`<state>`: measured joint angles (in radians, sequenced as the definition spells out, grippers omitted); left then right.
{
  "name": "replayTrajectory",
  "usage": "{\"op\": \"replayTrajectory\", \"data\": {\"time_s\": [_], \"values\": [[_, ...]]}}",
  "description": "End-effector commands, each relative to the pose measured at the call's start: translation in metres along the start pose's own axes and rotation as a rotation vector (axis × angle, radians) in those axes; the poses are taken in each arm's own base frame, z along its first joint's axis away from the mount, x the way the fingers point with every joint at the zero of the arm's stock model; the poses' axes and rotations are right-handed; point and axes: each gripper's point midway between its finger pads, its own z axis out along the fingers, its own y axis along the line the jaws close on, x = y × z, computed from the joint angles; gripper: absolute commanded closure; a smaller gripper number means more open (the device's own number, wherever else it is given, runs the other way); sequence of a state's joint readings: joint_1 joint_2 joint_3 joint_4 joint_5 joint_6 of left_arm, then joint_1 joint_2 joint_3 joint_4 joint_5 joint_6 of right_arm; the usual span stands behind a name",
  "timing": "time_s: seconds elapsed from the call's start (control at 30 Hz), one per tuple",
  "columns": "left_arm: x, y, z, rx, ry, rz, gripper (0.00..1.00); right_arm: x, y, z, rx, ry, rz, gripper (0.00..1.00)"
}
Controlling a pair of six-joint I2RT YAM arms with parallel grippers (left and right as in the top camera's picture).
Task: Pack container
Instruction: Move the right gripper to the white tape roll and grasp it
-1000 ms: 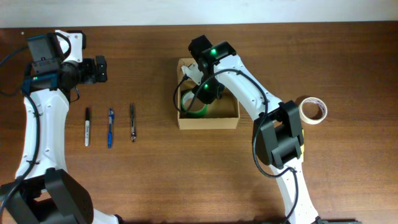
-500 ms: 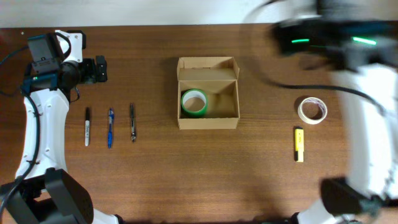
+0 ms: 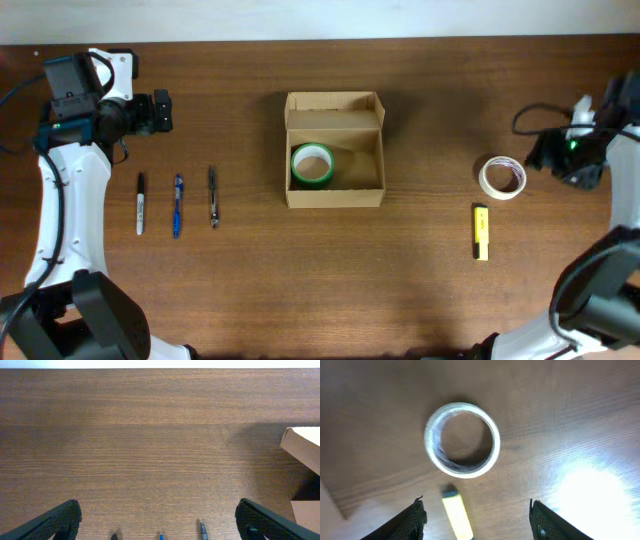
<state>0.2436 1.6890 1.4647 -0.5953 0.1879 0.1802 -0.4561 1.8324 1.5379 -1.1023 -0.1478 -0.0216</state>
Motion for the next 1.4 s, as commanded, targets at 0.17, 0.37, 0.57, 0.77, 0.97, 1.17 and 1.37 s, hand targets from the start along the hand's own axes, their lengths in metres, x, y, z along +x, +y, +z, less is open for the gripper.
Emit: {"op": "replayTrajectory", "data": {"time_s": [0.17,0.37,0.57,0.77,0.97,1.17,1.37], "values": [[-0.006,0.0,0.0,0.01,-0.013,0.016,0.0,0.005,-0.012,0.049,-0.023,0.065,0.037,0.34],[-0.006,0.0,0.0,0.01,-0.013,0.016,0.01,0.0,-0.015,0.066,-0.018,0.068,0.044,0.35],[-0.006,0.0,0.0,0.01,-0.013,0.016,0.01,0.0,-0.022,0.085,0.005,0.086,0.072,0.36],[-0.006,0.0,0.0,0.01,-0.013,0.016,0.01,0.006,-0.028,0.107,0.026,0.133,0.078,0.39],[-0.006,0.0,0.0,0.01,-0.013,0.016,0.01,0.011,-0.031,0.12,0.03,0.162,0.083,0.53],[-0.006,0.0,0.0,0.01,-0.013,0.016,0.0,0.012,-0.032,0.123,0.031,0.166,0.094,0.73],[-0.006,0.0,0.0,0.01,-0.013,0.016,0.01,0.009,-0.028,0.117,0.014,0.172,0.089,0.96]]}}
